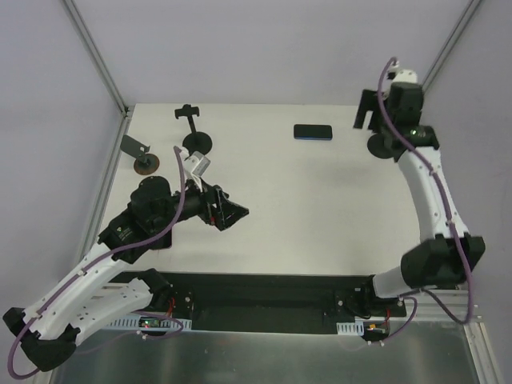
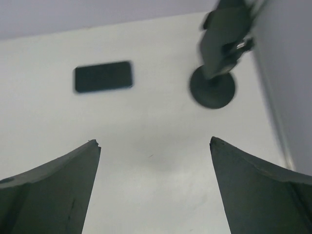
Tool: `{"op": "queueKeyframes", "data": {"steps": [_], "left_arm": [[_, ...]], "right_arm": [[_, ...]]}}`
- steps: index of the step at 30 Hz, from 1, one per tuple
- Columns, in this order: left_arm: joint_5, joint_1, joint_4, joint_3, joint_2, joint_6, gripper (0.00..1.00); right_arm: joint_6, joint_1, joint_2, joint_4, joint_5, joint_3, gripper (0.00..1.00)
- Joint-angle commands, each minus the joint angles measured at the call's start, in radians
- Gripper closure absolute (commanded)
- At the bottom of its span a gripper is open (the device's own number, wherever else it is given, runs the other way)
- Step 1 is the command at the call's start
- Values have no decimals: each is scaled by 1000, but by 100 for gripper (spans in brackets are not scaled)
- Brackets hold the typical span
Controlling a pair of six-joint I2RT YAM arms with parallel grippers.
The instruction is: Place the phone on the phone stand
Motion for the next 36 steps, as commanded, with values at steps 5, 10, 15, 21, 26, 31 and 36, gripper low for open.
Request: {"op": "queueKeyframes", "data": {"steps": [5, 10, 15, 21, 26, 31, 36], "left_arm": [[-136, 39, -162, 68, 189, -19, 4], [-79, 251, -114, 206, 362, -19, 1], [-133, 496, 19, 337, 531, -19, 9], [-412, 513, 78, 546, 765, 262, 32], [-473, 516, 63, 669, 939, 461, 48], [-567, 533, 80, 672, 985, 532, 41], [-518, 579, 79, 715, 1046, 533, 47]], "right_arm": [[359, 394, -300, 57, 179, -567, 4], [387, 545, -326, -9, 39, -694, 4], [410, 628, -496, 16, -91, -807, 4], [333, 630, -708, -20, -200, -874, 4], [292, 631, -895, -32, -175, -937, 4], [266, 630, -979, -59, -129, -974, 4], [211, 630, -947, -87, -124, -974, 4]]}}
